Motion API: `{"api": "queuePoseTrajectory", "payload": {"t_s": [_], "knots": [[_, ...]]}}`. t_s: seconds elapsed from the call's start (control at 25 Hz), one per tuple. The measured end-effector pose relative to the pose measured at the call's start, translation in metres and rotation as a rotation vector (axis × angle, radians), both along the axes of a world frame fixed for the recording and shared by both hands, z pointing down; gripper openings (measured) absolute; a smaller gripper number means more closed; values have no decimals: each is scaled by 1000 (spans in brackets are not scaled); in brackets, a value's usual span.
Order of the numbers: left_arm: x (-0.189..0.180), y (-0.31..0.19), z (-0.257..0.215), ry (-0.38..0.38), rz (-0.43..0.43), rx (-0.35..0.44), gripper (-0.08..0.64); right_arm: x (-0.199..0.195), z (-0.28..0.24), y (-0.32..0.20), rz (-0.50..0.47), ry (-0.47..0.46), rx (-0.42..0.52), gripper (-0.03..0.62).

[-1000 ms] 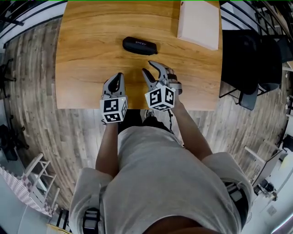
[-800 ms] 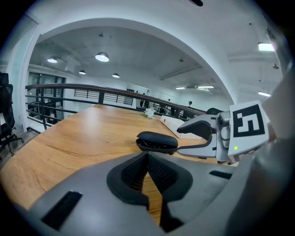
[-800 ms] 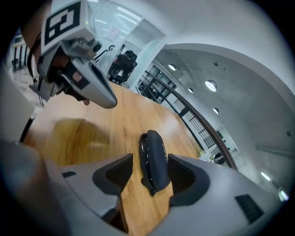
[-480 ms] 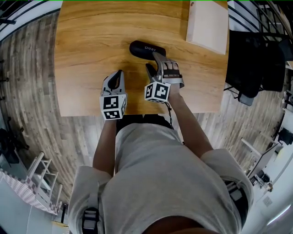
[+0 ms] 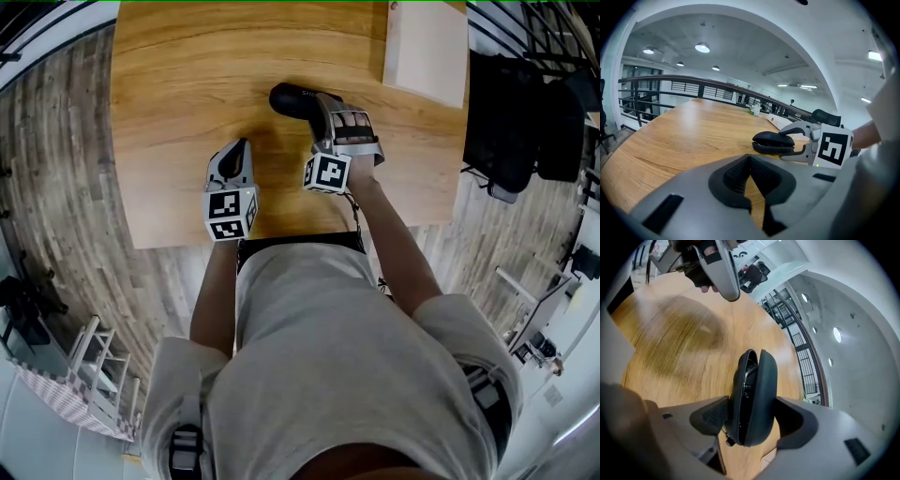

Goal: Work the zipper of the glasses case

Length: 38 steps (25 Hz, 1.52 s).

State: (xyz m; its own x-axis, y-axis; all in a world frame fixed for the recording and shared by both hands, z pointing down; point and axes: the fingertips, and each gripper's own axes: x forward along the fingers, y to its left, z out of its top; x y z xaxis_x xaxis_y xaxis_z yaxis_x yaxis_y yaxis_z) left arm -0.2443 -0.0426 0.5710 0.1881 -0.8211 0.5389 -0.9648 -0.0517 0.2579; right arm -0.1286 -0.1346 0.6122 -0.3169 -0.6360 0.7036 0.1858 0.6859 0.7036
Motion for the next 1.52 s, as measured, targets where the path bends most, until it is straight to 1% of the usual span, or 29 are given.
{"api": "queuePoseTrajectory", "payload": {"t_s": [0.16,0.2,0.24,0.44,0.56,0.68,0.76,0.84,0.92,1.0,1.04,1.08,1.12,1.16,1.28,1.4,1.44,1.52], "knots": [[3,-6,-7,-3,11,-9,23,0,-5,-4,-22,7,-50,315],[4,-8,-9,-6,16,-12,23,0,-6,-3,-32,2,-69,303],[6,-9,-11,-11,19,-13,23,0,-8,-1,-43,-6,-93,279],[16,-25,-26,-51,29,6,23,6,-14,5,-64,-84,-259,273],[19,-34,-38,-96,72,25,23,7,-23,7,-55,-148,-362,272],[24,-42,-47,-163,152,32,23,12,-34,9,-56,-198,-442,272],[30,-45,-54,-220,226,41,23,17,-39,13,-62,-221,-487,270],[39,-48,-63,-284,321,56,25,22,-43,19,-63,-236,-527,270],[53,-47,-72,-347,459,54,25,26,-48,26,-62,-243,-565,270],[71,-41,-71,-410,636,19,28,31,-52,34,-67,-247,-603,270],[80,-36,-67,-444,724,-3,58,34,-53,38,-71,-248,-623,271],[89,-33,-64,-480,802,-19,202,35,-54,43,-75,-249,-645,270],[97,-30,-62,-517,870,-24,275,37,-55,48,-81,-251,-666,271],[105,-28,-61,-554,927,-17,278,37,-57,53,-89,-251,-685,270],[127,-24,-54,-662,1072,11,330,34,-64,65,-122,-238,-718,271],[142,-17,-32,-787,1217,-11,339,31,-68,74,-142,-224,-731,271],[145,-16,-26,-805,1248,-18,339,31,-68,76,-143,-221,-732,272],[151,-17,-20,-815,1276,-16,339,31,-67,78,-148,-213,-733,272]]}}
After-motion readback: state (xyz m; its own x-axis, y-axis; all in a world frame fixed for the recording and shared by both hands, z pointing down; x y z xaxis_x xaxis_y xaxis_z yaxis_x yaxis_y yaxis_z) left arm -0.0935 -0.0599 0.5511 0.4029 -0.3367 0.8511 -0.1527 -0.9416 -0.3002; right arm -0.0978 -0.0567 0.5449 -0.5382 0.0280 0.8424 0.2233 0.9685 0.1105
